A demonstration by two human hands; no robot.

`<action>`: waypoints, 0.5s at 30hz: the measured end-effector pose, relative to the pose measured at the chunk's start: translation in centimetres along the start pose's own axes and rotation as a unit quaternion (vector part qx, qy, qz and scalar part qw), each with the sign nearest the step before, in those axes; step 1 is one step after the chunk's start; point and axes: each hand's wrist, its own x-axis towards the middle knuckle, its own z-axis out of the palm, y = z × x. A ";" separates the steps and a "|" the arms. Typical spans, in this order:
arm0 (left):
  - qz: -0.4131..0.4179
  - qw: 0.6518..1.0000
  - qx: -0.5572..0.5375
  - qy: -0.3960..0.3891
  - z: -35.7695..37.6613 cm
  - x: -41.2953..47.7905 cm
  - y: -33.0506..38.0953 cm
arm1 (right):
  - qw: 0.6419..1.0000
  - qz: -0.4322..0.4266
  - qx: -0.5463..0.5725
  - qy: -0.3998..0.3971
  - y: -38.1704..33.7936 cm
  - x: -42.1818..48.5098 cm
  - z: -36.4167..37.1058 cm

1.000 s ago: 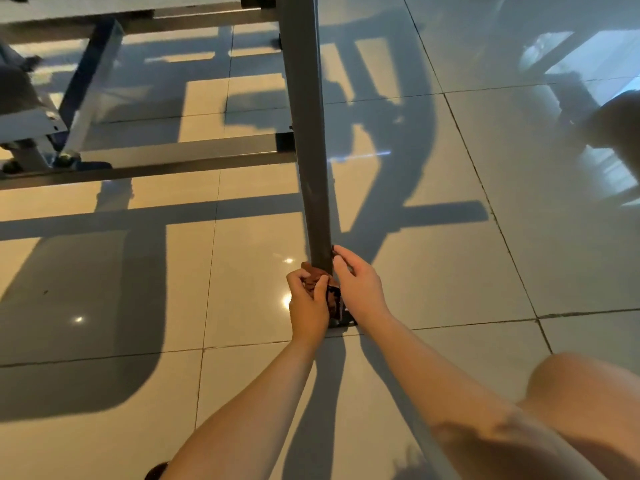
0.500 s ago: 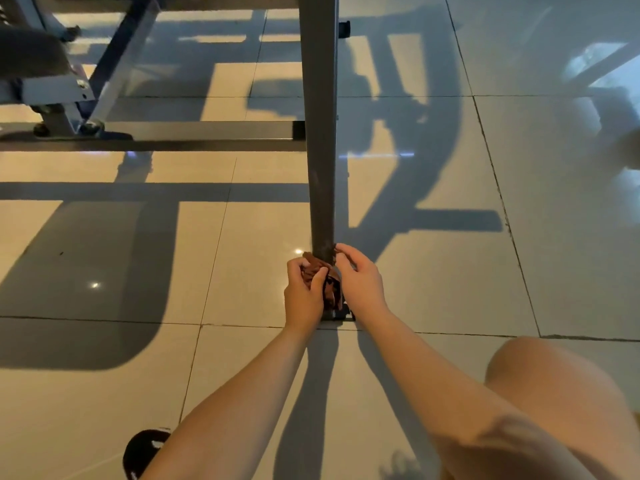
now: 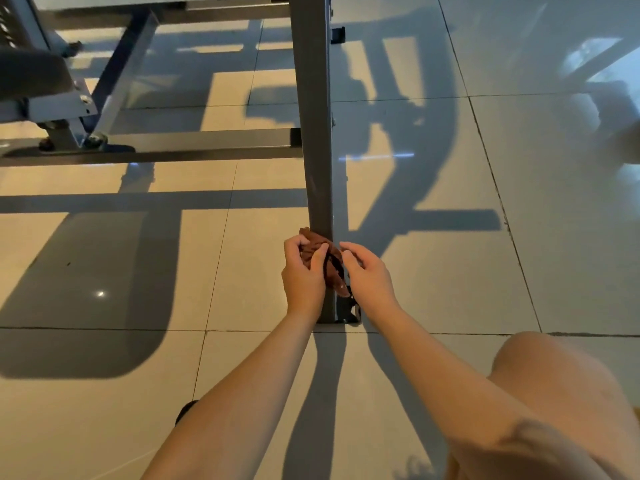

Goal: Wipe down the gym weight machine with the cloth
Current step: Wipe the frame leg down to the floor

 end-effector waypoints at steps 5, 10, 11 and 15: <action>-0.079 0.996 0.036 -0.036 -0.6 -2.0 -3.1 | 0.999 0.029 -0.012 -0.026 0.7 -0.7 0.7; -0.021 1.000 0.015 0.008 -0.4 -0.2 2.2 | 1.000 -0.004 -0.004 0.000 -1.1 -0.3 -0.7; -0.007 1.000 0.003 0.016 -0.2 0.5 3.6 | 1.000 -0.007 0.009 0.002 -1.4 -0.2 -0.6; 0.006 1.000 0.002 0.019 0.7 1.2 5.2 | 0.999 0.002 0.035 -0.004 -1.5 -0.2 0.4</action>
